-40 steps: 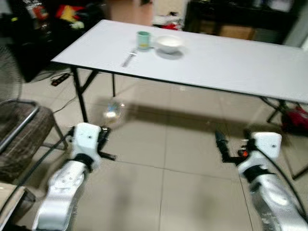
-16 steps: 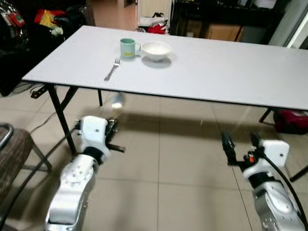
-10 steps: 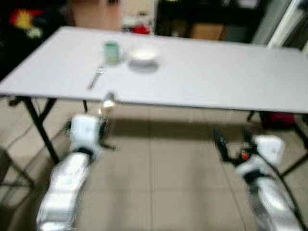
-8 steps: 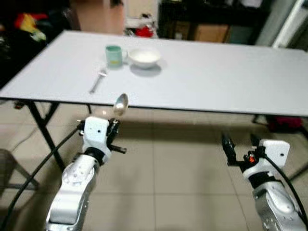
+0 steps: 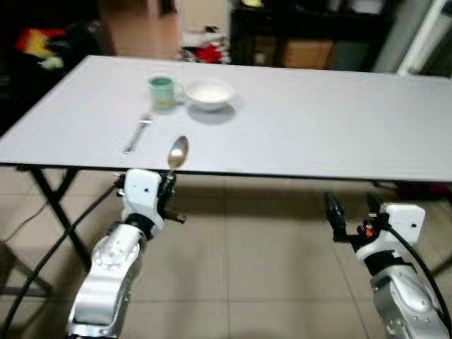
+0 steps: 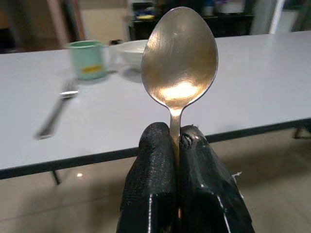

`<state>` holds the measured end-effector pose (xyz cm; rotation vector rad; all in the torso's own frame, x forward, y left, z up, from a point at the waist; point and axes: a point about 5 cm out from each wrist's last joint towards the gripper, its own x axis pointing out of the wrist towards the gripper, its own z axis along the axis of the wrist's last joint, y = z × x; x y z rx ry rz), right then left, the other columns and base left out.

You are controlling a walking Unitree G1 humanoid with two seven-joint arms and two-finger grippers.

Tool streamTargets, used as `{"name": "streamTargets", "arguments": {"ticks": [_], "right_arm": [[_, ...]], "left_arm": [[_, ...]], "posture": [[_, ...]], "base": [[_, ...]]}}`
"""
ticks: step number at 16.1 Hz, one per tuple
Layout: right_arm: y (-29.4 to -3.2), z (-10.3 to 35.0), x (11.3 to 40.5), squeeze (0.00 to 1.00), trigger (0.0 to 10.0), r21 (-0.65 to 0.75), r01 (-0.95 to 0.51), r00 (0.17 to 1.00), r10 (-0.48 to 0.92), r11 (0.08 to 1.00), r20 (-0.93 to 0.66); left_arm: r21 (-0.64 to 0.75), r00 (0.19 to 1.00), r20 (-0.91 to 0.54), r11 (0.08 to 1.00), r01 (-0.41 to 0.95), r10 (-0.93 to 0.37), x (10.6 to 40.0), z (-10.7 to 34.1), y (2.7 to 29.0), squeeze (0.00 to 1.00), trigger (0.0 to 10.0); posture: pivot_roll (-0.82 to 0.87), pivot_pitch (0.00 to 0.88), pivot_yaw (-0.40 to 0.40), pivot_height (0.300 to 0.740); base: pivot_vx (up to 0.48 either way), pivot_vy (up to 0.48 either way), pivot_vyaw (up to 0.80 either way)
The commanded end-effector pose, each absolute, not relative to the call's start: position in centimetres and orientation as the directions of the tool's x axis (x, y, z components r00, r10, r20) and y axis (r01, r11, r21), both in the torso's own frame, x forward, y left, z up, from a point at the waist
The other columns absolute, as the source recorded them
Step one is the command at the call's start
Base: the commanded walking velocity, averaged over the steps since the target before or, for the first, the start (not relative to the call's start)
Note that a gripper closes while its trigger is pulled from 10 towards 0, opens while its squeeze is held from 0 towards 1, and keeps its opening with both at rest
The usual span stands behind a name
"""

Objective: Setting the table

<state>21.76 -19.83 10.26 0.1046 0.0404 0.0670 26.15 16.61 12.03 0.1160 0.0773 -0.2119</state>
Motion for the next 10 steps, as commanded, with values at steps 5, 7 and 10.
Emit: {"name": "streamTargets", "arguments": {"ticks": [5,7,10], "right_arm": [[-19.41,10.92,21.94,0.0,10.0,0.1,-0.099,0.994,0.102,0.99,-0.024],[-19.33,10.87,21.93,0.0,10.0,0.105,-0.101,0.994,0.104,0.989,-0.027],[-19.27,10.8,21.9,0.0,10.0,0.107,-0.104,0.994,0.108,0.989,-0.032]], "left_arm": [[0.111,0.976,-0.087,0.971,0.21,-0.201,26.27,12.1,16.63,0.0,10.0],[0.111,0.975,-0.088,0.971,0.211,-0.202,26.24,12.08,16.68,0.0,10.0],[0.113,0.975,-0.089,0.97,0.214,-0.204,26.19,12.06,16.66,0.0,10.0]], "posture": [[-0.1,0.0,-0.065,0.74],[-0.1,0.0,-0.065,0.74],[-0.1,0.0,-0.064,0.74]], "base": [[0.303,0.0,0.0],[0.3,0.0,0.0],[0.299,0.0,-0.53]]}}
